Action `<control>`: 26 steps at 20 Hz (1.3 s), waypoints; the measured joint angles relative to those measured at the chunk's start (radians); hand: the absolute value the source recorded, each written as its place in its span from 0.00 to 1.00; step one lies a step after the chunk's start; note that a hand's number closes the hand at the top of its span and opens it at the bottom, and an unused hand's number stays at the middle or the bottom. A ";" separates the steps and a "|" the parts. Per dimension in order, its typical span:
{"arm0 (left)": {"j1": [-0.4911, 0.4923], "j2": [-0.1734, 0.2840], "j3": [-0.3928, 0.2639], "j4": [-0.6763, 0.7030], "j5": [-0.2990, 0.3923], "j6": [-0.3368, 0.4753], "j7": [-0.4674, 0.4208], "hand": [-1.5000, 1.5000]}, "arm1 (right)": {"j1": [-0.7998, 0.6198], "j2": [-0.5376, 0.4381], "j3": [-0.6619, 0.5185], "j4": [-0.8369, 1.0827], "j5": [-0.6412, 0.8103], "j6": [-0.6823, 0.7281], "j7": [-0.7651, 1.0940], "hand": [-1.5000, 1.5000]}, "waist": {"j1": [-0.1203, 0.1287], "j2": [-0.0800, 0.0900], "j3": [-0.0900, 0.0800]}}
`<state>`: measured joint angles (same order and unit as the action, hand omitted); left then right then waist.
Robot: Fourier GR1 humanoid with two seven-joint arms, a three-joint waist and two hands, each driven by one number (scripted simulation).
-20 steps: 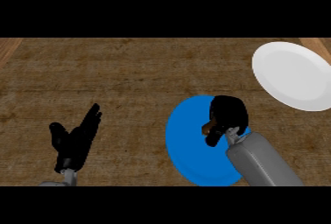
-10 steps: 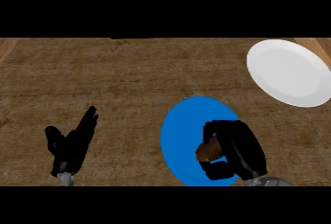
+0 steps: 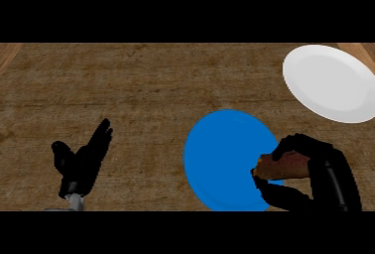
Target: Pick the sweet potato from the plate and place it in the plate
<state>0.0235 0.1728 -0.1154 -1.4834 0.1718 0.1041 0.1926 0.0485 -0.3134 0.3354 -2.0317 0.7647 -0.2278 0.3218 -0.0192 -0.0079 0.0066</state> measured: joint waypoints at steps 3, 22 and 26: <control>-0.005 0.000 0.005 -0.006 0.001 -0.002 0.011 0.50 | 0.005 0.008 -0.104 0.022 -0.094 -0.041 -0.038 1.00 | 0.008 0.002 0.000; -0.032 -0.027 -0.007 0.017 -0.024 -0.027 -0.011 0.50 | -0.459 -0.144 -0.662 0.929 -0.473 -0.140 -0.578 1.00 | 0.051 0.013 0.001; -0.041 -0.030 -0.010 0.012 -0.022 -0.035 0.001 0.50 | -0.576 -0.205 -0.724 1.174 -0.500 -0.125 -0.714 1.00 | 0.062 0.018 0.002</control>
<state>-0.0172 0.1432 -0.1251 -1.4713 0.1494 0.0695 0.1939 -0.5274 -0.5184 -0.3883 -0.8578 0.2648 -0.3523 -0.3918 0.0431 0.0099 0.0084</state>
